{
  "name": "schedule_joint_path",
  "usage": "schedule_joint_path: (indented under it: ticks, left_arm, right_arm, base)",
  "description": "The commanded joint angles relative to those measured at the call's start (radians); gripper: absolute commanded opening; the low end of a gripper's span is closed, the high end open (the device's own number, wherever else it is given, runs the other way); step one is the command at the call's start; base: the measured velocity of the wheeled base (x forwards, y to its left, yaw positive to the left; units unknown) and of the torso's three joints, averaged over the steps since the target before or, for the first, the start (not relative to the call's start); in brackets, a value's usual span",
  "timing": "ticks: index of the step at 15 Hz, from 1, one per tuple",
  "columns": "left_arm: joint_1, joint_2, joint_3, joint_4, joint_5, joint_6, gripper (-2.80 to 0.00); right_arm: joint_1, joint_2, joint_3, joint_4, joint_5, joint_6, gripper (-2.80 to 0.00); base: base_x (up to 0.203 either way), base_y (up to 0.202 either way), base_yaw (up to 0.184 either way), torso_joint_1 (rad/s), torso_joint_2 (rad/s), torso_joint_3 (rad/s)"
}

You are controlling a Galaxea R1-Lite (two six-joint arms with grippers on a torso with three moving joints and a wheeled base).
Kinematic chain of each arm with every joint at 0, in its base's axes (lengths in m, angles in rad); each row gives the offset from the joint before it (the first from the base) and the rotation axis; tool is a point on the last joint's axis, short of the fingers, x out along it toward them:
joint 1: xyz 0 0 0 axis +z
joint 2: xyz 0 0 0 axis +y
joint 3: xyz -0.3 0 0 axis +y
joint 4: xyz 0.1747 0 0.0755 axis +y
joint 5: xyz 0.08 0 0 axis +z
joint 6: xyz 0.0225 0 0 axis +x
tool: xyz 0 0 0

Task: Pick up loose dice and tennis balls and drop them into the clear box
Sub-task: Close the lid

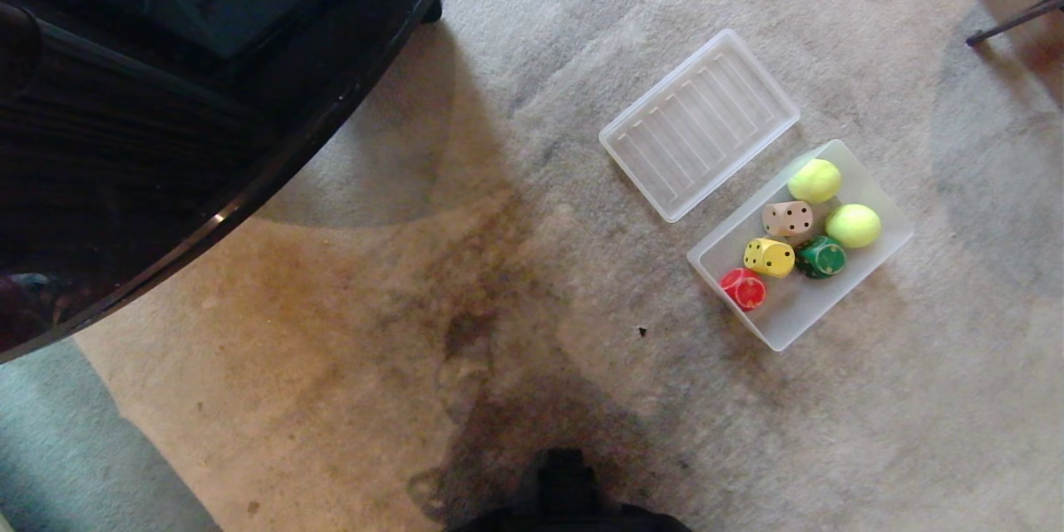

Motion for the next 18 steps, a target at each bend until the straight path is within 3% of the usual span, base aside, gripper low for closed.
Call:
schedule_joint_path:
  ticks: [1, 18]
  left_arm:
    - [0.0, 0.0, 0.0, 0.0, 0.0, 0.0, -2.8]
    - [0.0, 0.0, 0.0, 0.0, 0.0, -0.002, -2.8]
  right_arm:
    - [0.0, 0.0, 0.0, 0.001, -0.001, -0.001, -2.8]
    - [0.0, 0.0, 0.0, 0.002, -0.002, 0.001, -2.8]
  base:
    - [0.0, 0.0, 0.0, 0.0, 0.0, 0.0]
    - [0.0, 0.0, 0.0, 0.002, 0.0, -0.059]
